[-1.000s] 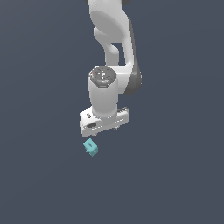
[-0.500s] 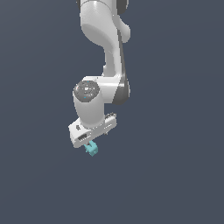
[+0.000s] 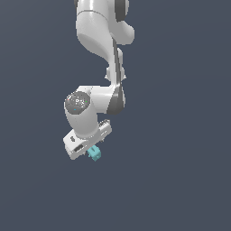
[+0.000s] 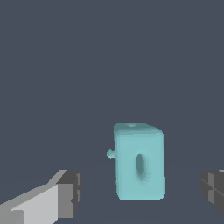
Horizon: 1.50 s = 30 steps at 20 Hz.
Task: Pick up the object and move it to a goal position.
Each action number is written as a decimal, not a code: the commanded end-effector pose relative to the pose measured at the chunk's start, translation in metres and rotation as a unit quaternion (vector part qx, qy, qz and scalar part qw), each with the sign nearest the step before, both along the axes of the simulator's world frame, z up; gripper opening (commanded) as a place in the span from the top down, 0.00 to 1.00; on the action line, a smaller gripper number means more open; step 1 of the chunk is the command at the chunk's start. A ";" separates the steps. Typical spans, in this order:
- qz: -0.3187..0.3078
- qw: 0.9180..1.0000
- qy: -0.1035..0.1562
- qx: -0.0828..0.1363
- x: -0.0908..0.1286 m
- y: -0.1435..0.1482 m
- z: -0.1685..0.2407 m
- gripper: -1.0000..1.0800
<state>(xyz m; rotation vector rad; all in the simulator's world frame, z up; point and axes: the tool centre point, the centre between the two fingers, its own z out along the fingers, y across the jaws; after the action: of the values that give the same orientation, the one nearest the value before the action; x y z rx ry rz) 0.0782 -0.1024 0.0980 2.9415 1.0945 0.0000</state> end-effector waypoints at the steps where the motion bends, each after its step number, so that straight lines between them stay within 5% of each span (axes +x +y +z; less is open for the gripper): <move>1: 0.011 1.000 0.000 0.001 0.001 -0.004 -0.003 0.04; 26: 0.020 1.000 0.001 0.001 0.002 -0.008 -0.056 0.04; 27: 0.020 1.000 0.001 0.001 0.002 -0.008 -0.056 1.00; 30: 0.020 1.000 0.001 0.001 0.002 -0.008 -0.056 1.00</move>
<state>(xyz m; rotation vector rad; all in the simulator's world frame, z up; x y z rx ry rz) 0.0803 -0.1108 0.0417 2.9219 1.1546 -0.0006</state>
